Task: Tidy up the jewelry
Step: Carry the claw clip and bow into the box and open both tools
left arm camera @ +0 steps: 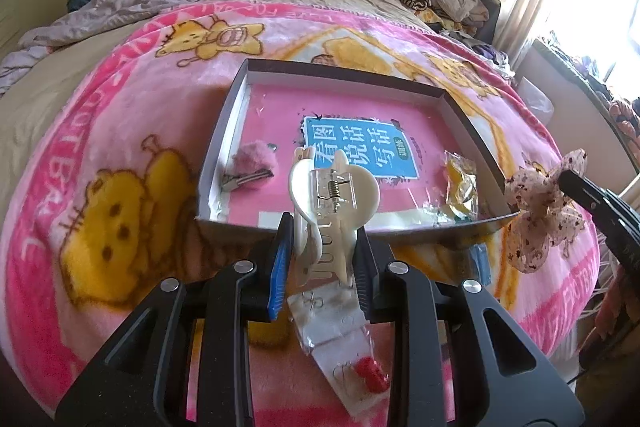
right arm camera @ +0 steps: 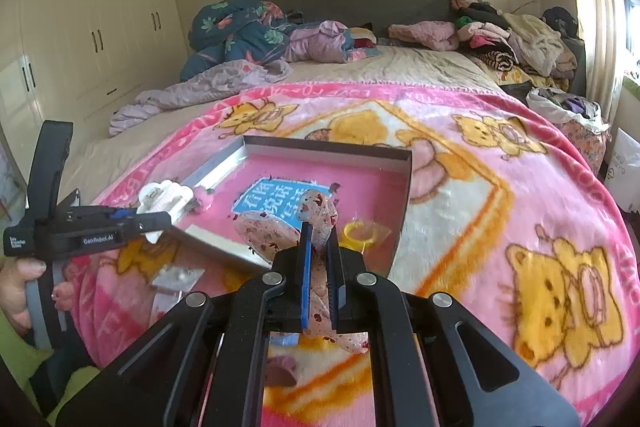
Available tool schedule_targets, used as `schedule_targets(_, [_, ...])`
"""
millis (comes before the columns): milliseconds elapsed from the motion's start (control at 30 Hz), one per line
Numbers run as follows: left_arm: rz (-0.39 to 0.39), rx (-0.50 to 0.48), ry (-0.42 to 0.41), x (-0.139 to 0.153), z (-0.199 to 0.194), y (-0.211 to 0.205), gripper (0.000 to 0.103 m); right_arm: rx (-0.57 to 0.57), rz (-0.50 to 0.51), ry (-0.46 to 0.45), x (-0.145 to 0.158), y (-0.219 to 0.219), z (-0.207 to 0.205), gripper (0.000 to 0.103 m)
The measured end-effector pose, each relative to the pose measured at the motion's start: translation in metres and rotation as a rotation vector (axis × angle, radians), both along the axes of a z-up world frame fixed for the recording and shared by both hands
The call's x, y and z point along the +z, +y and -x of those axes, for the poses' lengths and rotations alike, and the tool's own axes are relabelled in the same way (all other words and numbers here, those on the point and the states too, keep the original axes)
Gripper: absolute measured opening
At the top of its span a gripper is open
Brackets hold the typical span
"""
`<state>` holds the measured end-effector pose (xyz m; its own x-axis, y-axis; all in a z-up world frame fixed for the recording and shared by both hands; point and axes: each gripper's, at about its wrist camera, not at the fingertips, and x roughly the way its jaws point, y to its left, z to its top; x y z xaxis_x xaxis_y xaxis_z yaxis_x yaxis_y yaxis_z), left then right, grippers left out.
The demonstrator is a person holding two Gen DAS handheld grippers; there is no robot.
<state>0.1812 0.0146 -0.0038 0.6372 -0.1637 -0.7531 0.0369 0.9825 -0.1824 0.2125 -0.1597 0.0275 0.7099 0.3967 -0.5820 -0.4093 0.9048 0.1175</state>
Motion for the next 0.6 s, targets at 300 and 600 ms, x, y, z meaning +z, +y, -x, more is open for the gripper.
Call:
schedule_targets(300, [-0.004, -0.017, 0.019, -0.007, -0.026, -0.007, 0.02, 0.007, 0.002, -0.024, 0.005, 0.013, -0.028, 0.007])
schedule_targets(600, [-0.016, -0.03, 0.03, -0.017, -0.05, -0.012, 0.02, 0.0, 0.014, 0.0, -0.008, 0.023, -0.064, 0.007])
